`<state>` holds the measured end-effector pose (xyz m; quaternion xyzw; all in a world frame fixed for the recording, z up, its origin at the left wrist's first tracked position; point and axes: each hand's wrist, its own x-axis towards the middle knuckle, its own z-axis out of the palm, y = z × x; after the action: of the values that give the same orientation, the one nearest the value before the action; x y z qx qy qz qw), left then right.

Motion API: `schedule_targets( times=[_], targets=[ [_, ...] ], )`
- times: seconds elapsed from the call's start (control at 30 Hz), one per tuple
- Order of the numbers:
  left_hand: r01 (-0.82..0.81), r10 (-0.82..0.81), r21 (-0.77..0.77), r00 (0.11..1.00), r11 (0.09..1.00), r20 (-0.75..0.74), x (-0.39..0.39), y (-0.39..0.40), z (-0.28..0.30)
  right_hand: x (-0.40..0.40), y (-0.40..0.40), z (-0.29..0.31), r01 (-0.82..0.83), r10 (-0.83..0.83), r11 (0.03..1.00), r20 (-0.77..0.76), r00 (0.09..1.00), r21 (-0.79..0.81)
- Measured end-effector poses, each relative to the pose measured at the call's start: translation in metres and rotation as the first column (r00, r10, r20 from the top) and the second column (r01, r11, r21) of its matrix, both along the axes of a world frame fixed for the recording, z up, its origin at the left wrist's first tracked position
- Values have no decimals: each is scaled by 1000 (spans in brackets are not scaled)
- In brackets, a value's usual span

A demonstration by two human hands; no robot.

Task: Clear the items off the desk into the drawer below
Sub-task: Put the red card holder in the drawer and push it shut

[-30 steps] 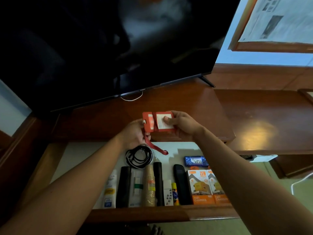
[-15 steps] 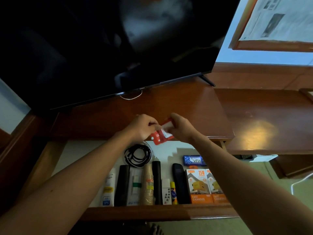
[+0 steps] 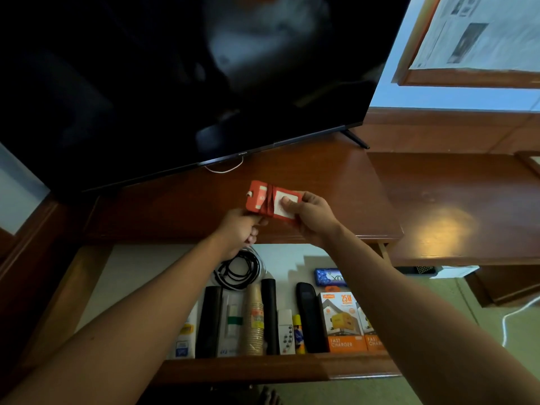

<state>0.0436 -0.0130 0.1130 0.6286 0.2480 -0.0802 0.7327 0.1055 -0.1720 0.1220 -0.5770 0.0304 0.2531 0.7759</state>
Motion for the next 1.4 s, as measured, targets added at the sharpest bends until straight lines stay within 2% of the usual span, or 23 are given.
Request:
schedule_targets(
  times=[0.1, 0.2, 0.3, 0.4, 0.5, 0.57, 0.67, 0.73, 0.83, 0.93, 0.97, 1.03, 1.07, 1.1, 1.17, 1.27, 1.4],
  targets=[
    [52, -52, 162, 999, 985, -7, -2, -12, -7, -1, 0, -10, 140, -137, 985, 39, 990, -98],
    [106, -122, 351, 992, 930, 26, -5, -13, -15, -1, -3, -18, 237, -175, 923, 219, 960, -304],
    [195, -243, 540, 970, 819, 19, -8, -12, -15, -3, -7, -18, 306, -62, 817, 453, 889, -489],
    [263, -379, 705, 925, 658, 8, -9, -12, -11, -6, -9, -15, 288, 122, 766, 569, 813, -575],
    [282, -529, 870, 848, 404, -29, -7, -11, -5, -9, -11, -14, 234, 309, 712, 595, 742, -662],
    [251, -608, 930, 793, 270, -37, -5, -9, -3, -9, -12, -17, 199, 396, 666, 567, 722, -719],
    [197, -672, 969, 739, 149, -46, -5, -4, -2, -6, -14, -22, 122, 447, 625, 482, 753, -771],
    [158, -689, 980, 724, 122, -31, -7, -1, -4, -5, -18, -23, 18, 459, 643, 404, 791, -766],
    [81, -664, 984, 746, 158, 46, -11, 2, -7, -6, -23, -24, -140, 436, 724, 291, 852, -675],
    [68, -560, 959, 822, 274, 102, -10, 0, -11, -10, -27, -21, -200, 411, 769, 230, 882, -607],
    [105, -500, 928, 861, 357, 95, -9, -2, -11, -10, -27, -22, -202, 398, 783, 224, 890, -588],
    [194, -382, 788, 922, 584, 56, -6, -4, -8, -11, -29, -23, -211, 375, 805, 200, 905, -555],
    [224, -357, 712, 933, 666, 40, -5, -3, -8, -12, -29, -23, -219, 372, 809, 187, 909, -545],
    [248, -359, 673, 933, 696, 28, -4, -1, -10, -13, -29, -23, -227, 379, 806, 182, 907, -546],
    [275, -376, 656, 927, 703, 14, -4, 4, -14, -16, -29, -22, -245, 432, 768, 197, 880, -591],
    [281, -379, 634, 925, 721, 21, -6, 7, -16, -15, -27, -21, -242, 571, 651, 253, 781, -720],
    [289, -404, 651, 914, 702, 31, -6, 4, -16, -12, -21, -24, -95, 695, 449, 281, 662, -888]
  ],
)
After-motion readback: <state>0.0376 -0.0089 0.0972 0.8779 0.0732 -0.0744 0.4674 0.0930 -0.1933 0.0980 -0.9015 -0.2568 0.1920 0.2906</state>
